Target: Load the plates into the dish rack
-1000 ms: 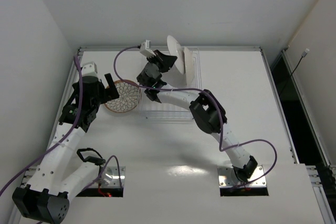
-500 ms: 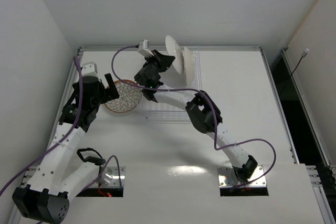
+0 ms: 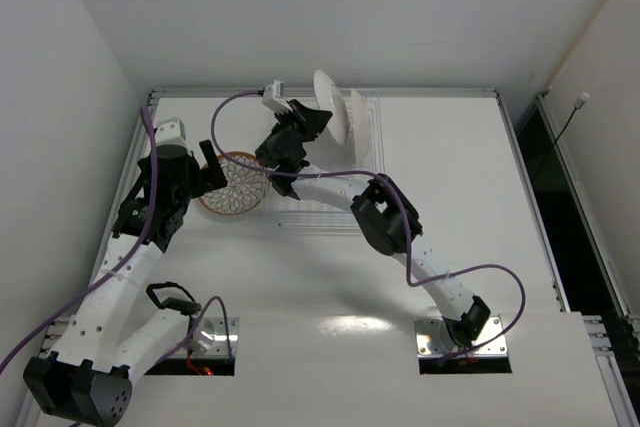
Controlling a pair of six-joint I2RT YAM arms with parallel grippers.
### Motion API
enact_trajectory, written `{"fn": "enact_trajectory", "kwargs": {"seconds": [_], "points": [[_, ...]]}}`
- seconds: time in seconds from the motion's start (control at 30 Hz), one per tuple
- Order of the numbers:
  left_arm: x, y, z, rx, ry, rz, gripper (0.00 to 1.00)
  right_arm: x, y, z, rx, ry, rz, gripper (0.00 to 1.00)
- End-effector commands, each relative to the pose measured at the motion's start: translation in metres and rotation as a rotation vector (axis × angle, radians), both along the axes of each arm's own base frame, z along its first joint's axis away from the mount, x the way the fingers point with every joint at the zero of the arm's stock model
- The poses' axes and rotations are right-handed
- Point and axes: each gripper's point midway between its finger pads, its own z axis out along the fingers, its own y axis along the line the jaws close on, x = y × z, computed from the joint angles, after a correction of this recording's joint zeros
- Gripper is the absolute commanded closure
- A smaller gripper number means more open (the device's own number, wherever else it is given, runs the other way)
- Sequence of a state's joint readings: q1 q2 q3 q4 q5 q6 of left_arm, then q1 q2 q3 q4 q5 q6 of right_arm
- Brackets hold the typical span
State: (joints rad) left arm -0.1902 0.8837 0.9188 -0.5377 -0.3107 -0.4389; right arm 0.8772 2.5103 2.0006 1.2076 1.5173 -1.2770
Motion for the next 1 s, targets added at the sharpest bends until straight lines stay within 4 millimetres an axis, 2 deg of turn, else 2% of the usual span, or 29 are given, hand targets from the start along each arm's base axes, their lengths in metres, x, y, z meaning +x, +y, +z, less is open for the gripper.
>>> {"fn": "enact_trajectory", "kwargs": {"seconds": [0.0, 0.47, 0.57, 0.73, 0.83, 0.97], "points": [[0.003, -0.002, 0.009, -0.016, -0.027, -0.002, 0.00, -0.041, -0.016, -0.031, 0.198, 0.096, -0.204, 1.00], [0.003, -0.002, 0.009, -0.016, -0.027, -0.002, 0.00, -0.046, -0.016, -0.057, 0.213, 0.087, -0.193, 1.00], [0.003, -0.002, 0.009, -0.016, -0.027, -0.002, 0.00, -0.049, -0.017, -0.067, 0.203, 0.102, -0.200, 0.94], [0.003, -0.002, 0.009, -0.016, -0.027, -0.002, 0.00, -0.052, -0.021, -0.077, 0.218, 0.094, -0.197, 0.92], [0.003, -0.002, 0.009, -0.016, -0.027, -0.002, 0.00, -0.052, -0.022, -0.077, 0.221, 0.094, -0.195, 0.90], [0.003, -0.002, 0.009, -0.016, -0.027, -0.002, 0.00, -0.051, -0.021, -0.079, 0.221, 0.096, -0.194, 0.79]]}}
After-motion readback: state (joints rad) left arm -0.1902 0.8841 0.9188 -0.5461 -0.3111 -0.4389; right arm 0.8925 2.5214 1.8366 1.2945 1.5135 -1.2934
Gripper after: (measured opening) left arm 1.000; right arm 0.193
